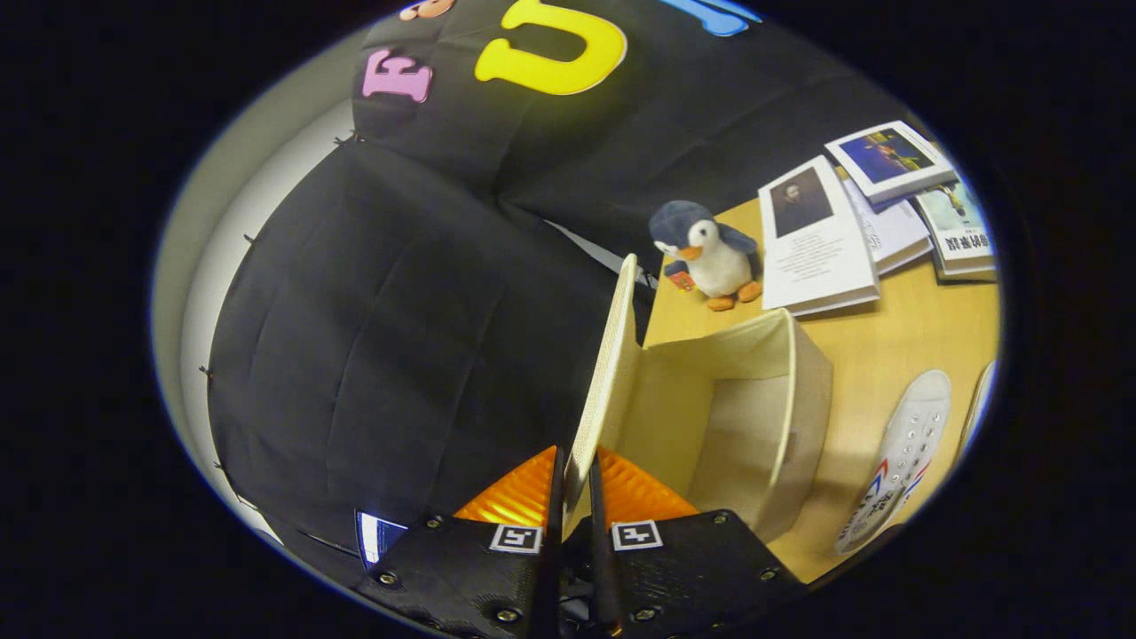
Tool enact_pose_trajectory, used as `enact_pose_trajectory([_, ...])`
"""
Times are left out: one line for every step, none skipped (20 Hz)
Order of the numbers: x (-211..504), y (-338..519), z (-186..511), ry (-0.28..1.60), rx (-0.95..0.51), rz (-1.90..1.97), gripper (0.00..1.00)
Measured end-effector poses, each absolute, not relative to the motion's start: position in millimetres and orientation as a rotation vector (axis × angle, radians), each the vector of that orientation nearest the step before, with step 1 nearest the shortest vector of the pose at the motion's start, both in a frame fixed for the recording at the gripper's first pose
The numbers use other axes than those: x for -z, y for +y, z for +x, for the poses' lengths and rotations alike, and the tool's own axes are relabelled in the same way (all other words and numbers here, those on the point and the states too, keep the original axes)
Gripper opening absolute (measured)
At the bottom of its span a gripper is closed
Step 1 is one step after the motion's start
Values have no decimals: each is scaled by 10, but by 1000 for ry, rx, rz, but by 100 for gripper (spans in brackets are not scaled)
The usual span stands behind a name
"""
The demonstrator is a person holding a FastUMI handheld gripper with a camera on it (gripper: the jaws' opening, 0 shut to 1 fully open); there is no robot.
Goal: Open the storage box then place both shoes into the box .Put the left shoe in first, then the right shoe, with the right side of both shoes facing outward in a uniform manner.
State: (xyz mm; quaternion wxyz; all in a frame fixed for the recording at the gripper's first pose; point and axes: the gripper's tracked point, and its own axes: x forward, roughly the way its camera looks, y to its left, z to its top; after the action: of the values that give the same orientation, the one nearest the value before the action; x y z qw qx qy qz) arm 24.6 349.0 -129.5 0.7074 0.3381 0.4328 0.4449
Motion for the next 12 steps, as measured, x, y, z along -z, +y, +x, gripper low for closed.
enact_pose_trajectory([1223, 3638, 249, 951, -1009, 734, 14])
enact_pose_trajectory([1143, 3805, 241, 941, -1031, 721, 14])
enact_pose_trajectory([1068, 3981, 236, 935, -1057, 713, 14])
enact_pose_trajectory([1035, 4157, 250, 936, -1074, 703, 15])
enact_pose_trajectory([1008, 4339, 206, 943, -1090, 704, 15])
enact_pose_trajectory([976, 4539, 159, 956, -1105, 719, 14])
enact_pose_trajectory([979, 4724, 129, 974, -1118, 727, 14])
enact_pose_trajectory([1004, 4876, 95, 990, -1130, 725, 15])
enact_pose_trajectory([1055, 5006, 48, 1009, -1139, 722, 15])
enact_pose_trajectory([1117, 5138, 13, 1027, -1151, 716, 15])
enact_pose_trajectory([1172, 5280, -31, 1044, -1156, 706, 15])
enact_pose_trajectory([1231, 5421, -59, 1055, -1158, 695, 15])
